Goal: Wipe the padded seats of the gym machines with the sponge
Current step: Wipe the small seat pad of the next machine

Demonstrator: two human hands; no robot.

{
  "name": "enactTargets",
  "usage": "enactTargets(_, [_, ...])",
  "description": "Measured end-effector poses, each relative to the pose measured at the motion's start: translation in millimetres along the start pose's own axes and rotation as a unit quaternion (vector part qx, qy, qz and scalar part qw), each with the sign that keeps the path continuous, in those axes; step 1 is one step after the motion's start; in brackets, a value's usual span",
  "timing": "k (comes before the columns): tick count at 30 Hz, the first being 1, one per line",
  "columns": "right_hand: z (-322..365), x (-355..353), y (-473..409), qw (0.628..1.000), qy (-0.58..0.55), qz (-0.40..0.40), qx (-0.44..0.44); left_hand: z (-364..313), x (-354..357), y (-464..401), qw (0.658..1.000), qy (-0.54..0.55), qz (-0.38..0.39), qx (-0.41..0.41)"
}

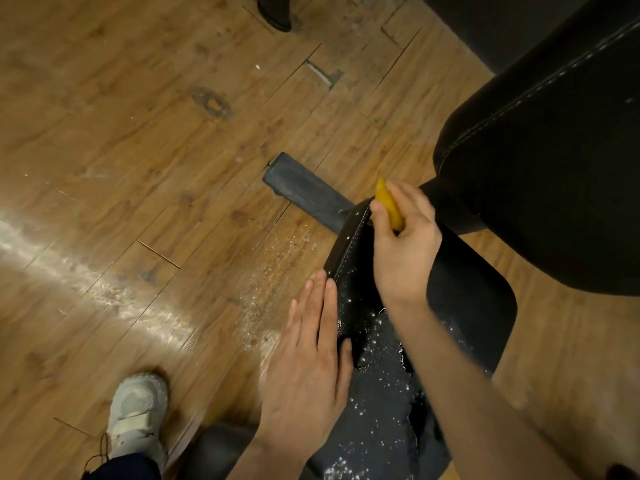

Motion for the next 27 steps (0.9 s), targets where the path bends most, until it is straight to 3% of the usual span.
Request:
enactTargets(5, [13.5, 7.3, 39.7, 0.985, 0.037, 0.126, -0.115, -0.8, -1.7, 0.3, 1.0, 0.005, -0.004, 0.003])
enactTargets(11, [1.0, 5.8, -26.5, 0.997, 0.071, 0.022, 0.019, -1.3, -2.4, -0.7, 1.0, 0.008, 0.0, 0.008])
enactTargets(13, [18.3, 15.2, -0.1, 0.988, 0.114, 0.094, -0.055, -1.0, -2.4, -0.2, 1.0, 0.012, 0.001, 0.007])
enactTargets(16, [35.0, 28.2, 20.2, 0.94, 0.176, 0.225, -0.188, 0.5, -2.2, 0.3, 1.0, 0.02, -0.001, 0.005])
enactTargets(18, [33.6, 34.0, -10.8, 0.932, 0.217, 0.236, -0.169, 0.1, -3.4, -0.2, 1.0, 0.02, -0.004, 0.005])
enactTargets(22, [19.6, 43.7, -64.5, 0.935, 0.28, 0.215, -0.017, 4.0, -6.7, 5.5, 0.999, 0.042, -0.01, -0.016])
enactTargets(24, [30.0, 50.2, -43.0, 0.912, 0.337, 0.22, -0.084, 9.3, -4.3, 14.3, 0.996, 0.076, -0.014, -0.035])
enactTargets(27, [50.7, 58.9, 10.7, 0.863, 0.336, 0.304, -0.223, 13.2, 0.4, 24.7, 0.991, 0.117, -0.022, -0.06])
Point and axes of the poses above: each hand's wrist, its own y-axis away from the middle knuckle, its own x-axis out of the palm, z = x × y, the point moved 8 cm from there along -y, towards the middle knuckle, and after that the axes turned 8 degrees about z, right-handed, at the moved point
